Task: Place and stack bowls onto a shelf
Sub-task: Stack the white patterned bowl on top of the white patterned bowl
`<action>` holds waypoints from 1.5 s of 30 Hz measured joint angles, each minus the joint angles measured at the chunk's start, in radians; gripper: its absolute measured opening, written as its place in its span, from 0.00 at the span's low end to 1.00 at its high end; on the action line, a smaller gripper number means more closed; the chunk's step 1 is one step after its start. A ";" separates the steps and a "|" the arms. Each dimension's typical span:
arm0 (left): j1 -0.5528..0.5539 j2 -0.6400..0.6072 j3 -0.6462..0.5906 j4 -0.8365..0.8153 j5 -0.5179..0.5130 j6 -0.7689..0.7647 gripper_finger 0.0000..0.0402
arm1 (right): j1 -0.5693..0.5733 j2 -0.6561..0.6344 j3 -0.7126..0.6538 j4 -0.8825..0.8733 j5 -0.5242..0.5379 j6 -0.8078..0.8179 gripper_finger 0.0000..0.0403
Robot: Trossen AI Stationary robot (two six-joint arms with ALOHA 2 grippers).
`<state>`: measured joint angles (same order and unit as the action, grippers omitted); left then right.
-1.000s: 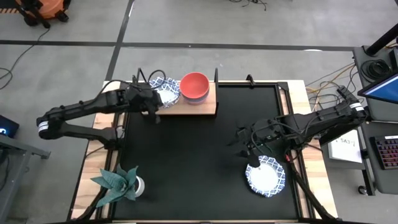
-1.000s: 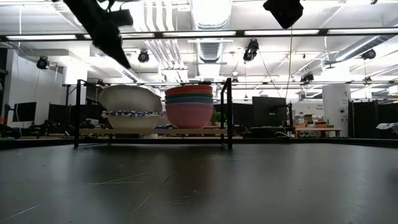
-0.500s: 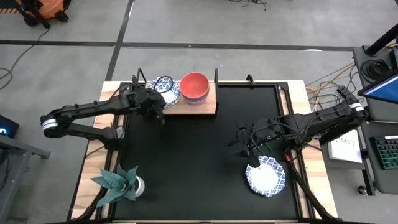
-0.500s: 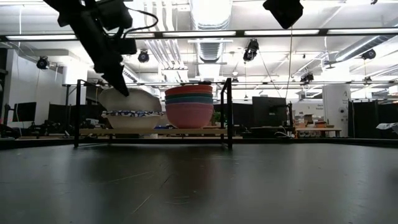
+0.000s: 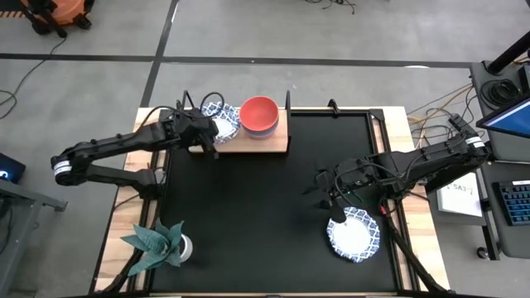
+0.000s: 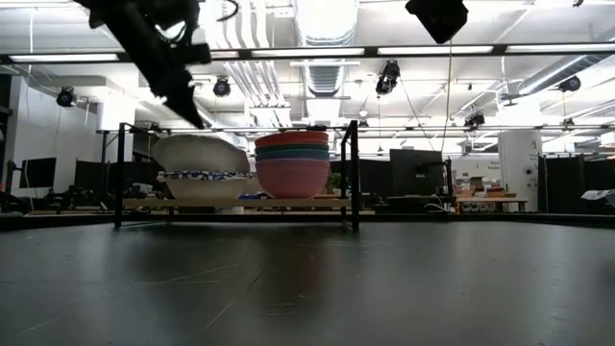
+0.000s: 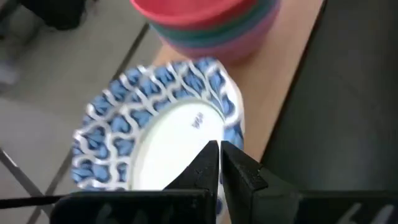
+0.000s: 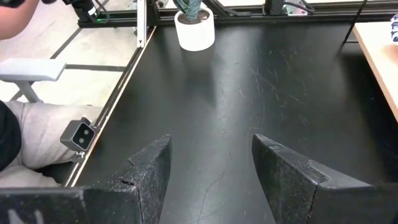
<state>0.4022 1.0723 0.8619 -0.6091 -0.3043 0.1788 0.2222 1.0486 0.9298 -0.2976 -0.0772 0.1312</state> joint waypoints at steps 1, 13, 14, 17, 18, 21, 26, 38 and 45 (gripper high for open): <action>0.000 0.003 -0.011 -0.001 0.003 -0.004 0.00 | 0.000 0.000 0.000 0.000 0.000 -0.001 0.53; -0.001 0.032 -0.095 -0.001 0.008 -0.105 0.00 | 0.000 0.000 0.000 0.004 0.000 -0.001 0.53; -0.001 0.030 -0.093 -0.002 0.008 -0.109 0.00 | 0.000 0.000 0.000 0.004 0.000 0.003 0.53; -0.001 0.021 -0.086 0.000 -0.003 -0.109 0.00 | 0.000 0.000 0.000 0.005 0.000 0.012 0.53; -0.001 0.018 -0.086 0.000 -0.019 -0.104 0.00 | 0.000 0.000 0.000 0.005 0.000 0.014 0.53; -0.001 0.016 -0.088 0.006 -0.078 -0.086 0.00 | 0.000 0.000 -0.001 0.008 0.000 0.016 0.53; 0.007 0.031 -0.135 0.070 -0.073 -0.083 0.00 | 0.000 0.000 -0.002 0.018 0.000 0.015 0.53; -0.010 -0.004 -0.132 0.079 -0.022 -0.168 0.00 | 0.000 0.000 -0.002 0.020 0.000 0.037 0.53; -0.117 -0.076 -0.094 0.113 0.094 -0.315 0.00 | 0.000 0.000 -0.002 0.002 0.076 0.160 0.53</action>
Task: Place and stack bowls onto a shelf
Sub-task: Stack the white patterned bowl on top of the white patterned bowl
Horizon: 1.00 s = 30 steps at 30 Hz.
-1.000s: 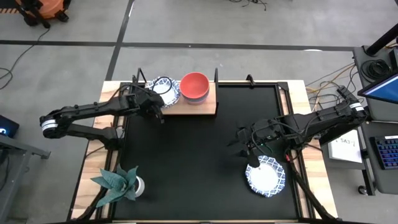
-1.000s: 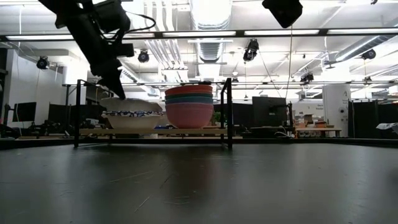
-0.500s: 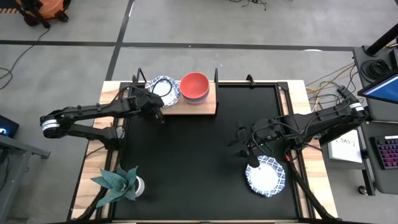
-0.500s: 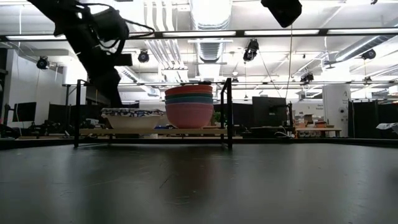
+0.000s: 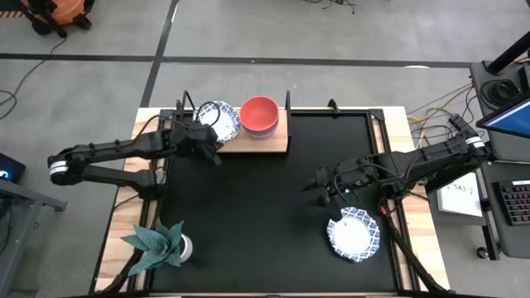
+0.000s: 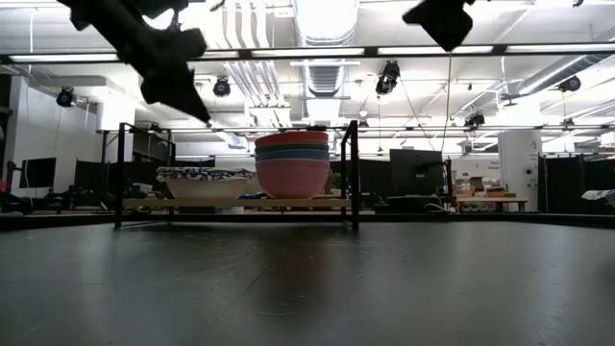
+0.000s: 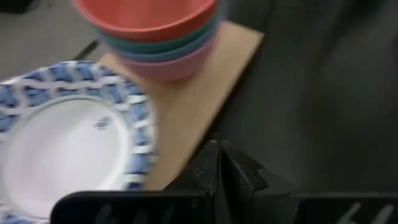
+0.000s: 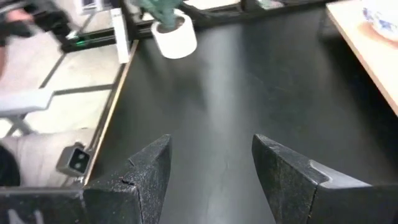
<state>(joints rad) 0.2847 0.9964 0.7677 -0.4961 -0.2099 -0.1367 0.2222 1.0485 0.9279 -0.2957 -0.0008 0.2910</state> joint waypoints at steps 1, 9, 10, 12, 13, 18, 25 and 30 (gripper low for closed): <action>-0.025 -0.009 0.000 0.000 0.001 -0.024 0.00 | 0.000 0.000 0.000 -0.014 0.004 0.014 0.53; -0.216 -0.036 0.000 0.039 -0.019 -0.153 0.00 | 0.000 0.000 0.000 -0.207 0.040 0.182 0.53; -0.237 -0.036 0.000 0.052 -0.020 -0.154 0.00 | 0.000 0.000 0.000 -0.239 0.040 0.203 0.53; -0.267 -0.036 0.000 0.075 -0.023 -0.154 0.00 | 0.000 0.000 0.000 -0.308 0.037 0.233 0.53; -0.278 -0.036 0.000 0.088 -0.024 -0.154 0.00 | 0.000 0.000 0.000 -0.344 0.030 0.239 0.53; -0.297 -0.036 0.004 0.119 -0.026 -0.154 0.00 | 0.005 0.003 0.000 -0.568 0.019 0.223 0.53; -0.297 -0.036 0.005 0.130 -0.054 -0.161 0.00 | 0.099 0.087 -0.002 -0.809 -0.001 0.223 0.53; -0.297 -0.033 0.005 0.130 -0.054 -0.161 0.00 | 0.166 0.164 -0.002 -0.824 -0.002 0.216 0.53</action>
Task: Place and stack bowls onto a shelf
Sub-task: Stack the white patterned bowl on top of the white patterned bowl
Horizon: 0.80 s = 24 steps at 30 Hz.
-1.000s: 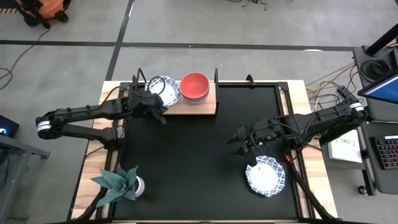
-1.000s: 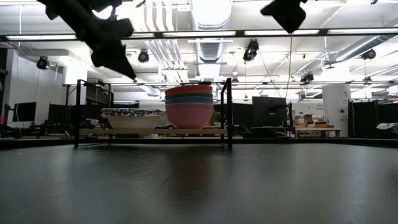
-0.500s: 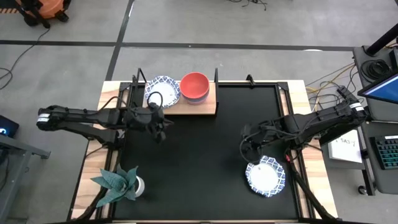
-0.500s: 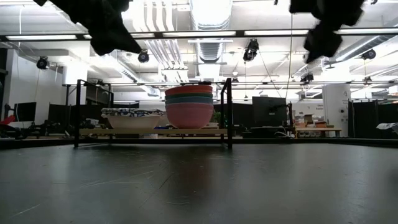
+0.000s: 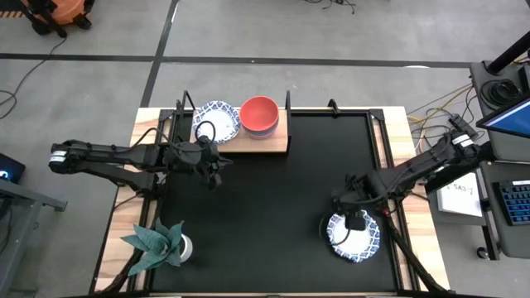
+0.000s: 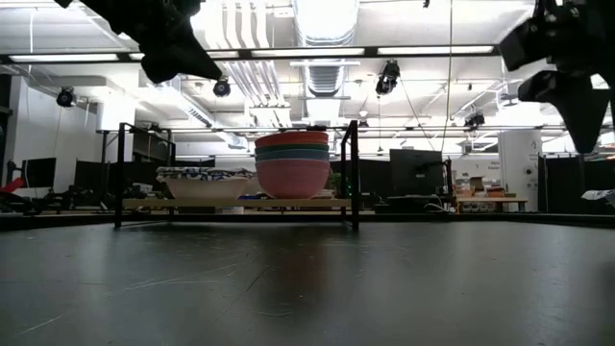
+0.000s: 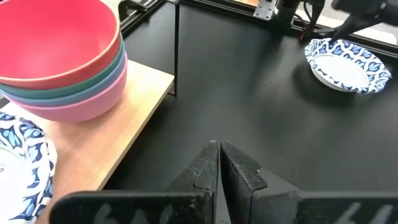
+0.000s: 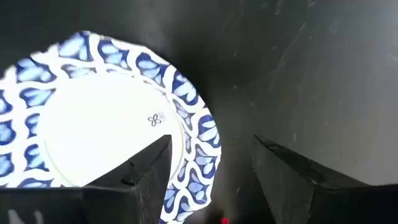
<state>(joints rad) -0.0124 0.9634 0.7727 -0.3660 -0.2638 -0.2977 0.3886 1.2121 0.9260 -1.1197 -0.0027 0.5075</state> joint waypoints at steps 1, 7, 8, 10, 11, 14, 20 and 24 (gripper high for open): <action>0.000 0.000 0.000 0.000 0.000 0.000 0.00 | 0.006 0.017 0.000 0.000 0.002 -0.003 0.53; 0.000 0.000 0.000 0.000 0.000 0.011 0.00 | 0.008 0.122 -0.015 0.012 0.003 -0.055 0.53; 0.000 0.000 0.000 0.000 0.000 0.015 0.00 | 0.008 0.139 -0.019 0.016 0.003 -0.065 0.53; 0.000 0.000 0.000 0.000 0.000 0.023 0.00 | 0.008 0.169 -0.030 0.029 0.003 -0.090 0.53; 0.000 0.000 0.000 0.000 0.000 0.024 0.00 | 0.008 0.183 -0.034 0.041 0.003 -0.104 0.53; 0.000 0.000 0.000 0.000 0.000 0.026 0.00 | 0.008 0.215 -0.047 0.080 -0.003 -0.125 0.51; 0.000 0.000 0.000 0.001 0.000 0.026 0.00 | 0.008 0.227 -0.050 0.109 -0.026 -0.112 0.43; 0.000 0.000 -0.001 0.012 0.000 0.026 0.00 | 0.008 0.214 -0.050 0.133 -0.042 -0.105 0.34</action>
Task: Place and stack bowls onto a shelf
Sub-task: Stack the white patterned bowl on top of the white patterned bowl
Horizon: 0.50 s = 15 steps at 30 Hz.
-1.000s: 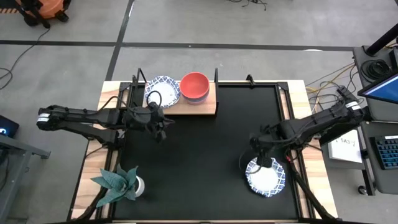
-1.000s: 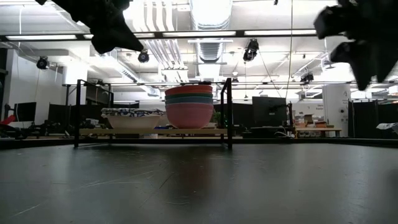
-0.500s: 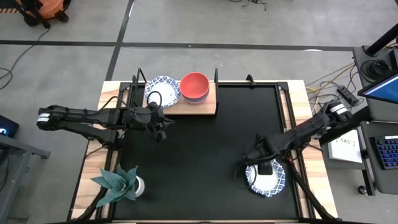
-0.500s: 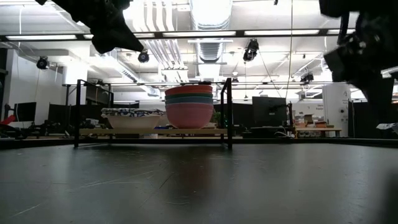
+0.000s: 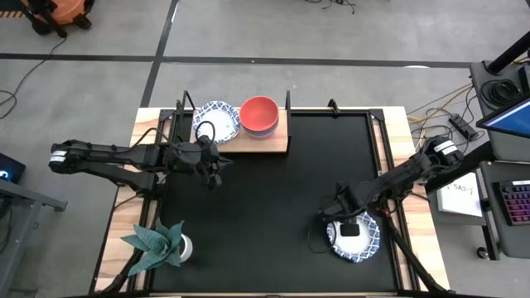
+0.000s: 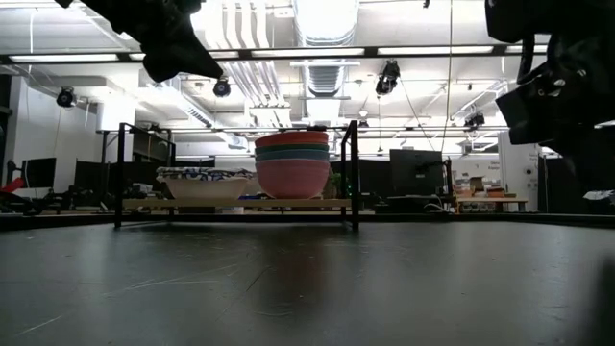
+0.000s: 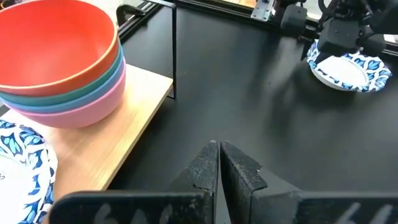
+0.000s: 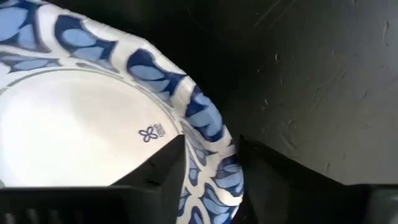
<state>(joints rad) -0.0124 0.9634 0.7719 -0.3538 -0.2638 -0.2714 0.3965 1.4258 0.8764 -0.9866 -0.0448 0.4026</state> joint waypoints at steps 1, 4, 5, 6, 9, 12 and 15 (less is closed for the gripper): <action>0.000 0.000 0.000 0.001 0.000 0.000 0.00 | 0.000 0.000 0.000 0.007 -0.004 0.000 0.31; 0.000 0.000 0.000 0.020 -0.026 -0.004 0.00 | 0.000 0.000 0.000 0.010 -0.014 0.003 0.20; 0.000 0.000 0.000 0.029 -0.053 -0.019 0.00 | 0.000 -0.001 0.000 0.014 -0.018 0.006 0.16; 0.000 0.000 0.000 0.041 -0.086 -0.039 0.00 | -0.001 -0.004 0.000 0.018 -0.027 0.007 0.12; 0.000 -0.002 0.000 0.059 -0.139 -0.065 0.00 | -0.007 -0.018 0.000 0.027 -0.052 0.027 0.04; 0.000 -0.007 0.000 0.074 -0.140 -0.066 0.00 | -0.029 -0.042 0.001 0.030 -0.088 0.078 0.04; -0.001 -0.018 0.000 0.086 -0.142 -0.062 0.00 | -0.056 -0.078 0.019 0.044 -0.142 0.137 0.03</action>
<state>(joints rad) -0.0130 0.9456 0.7719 -0.2678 -0.4055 -0.3330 0.3407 1.3478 0.8951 -0.9427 -0.1867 0.5400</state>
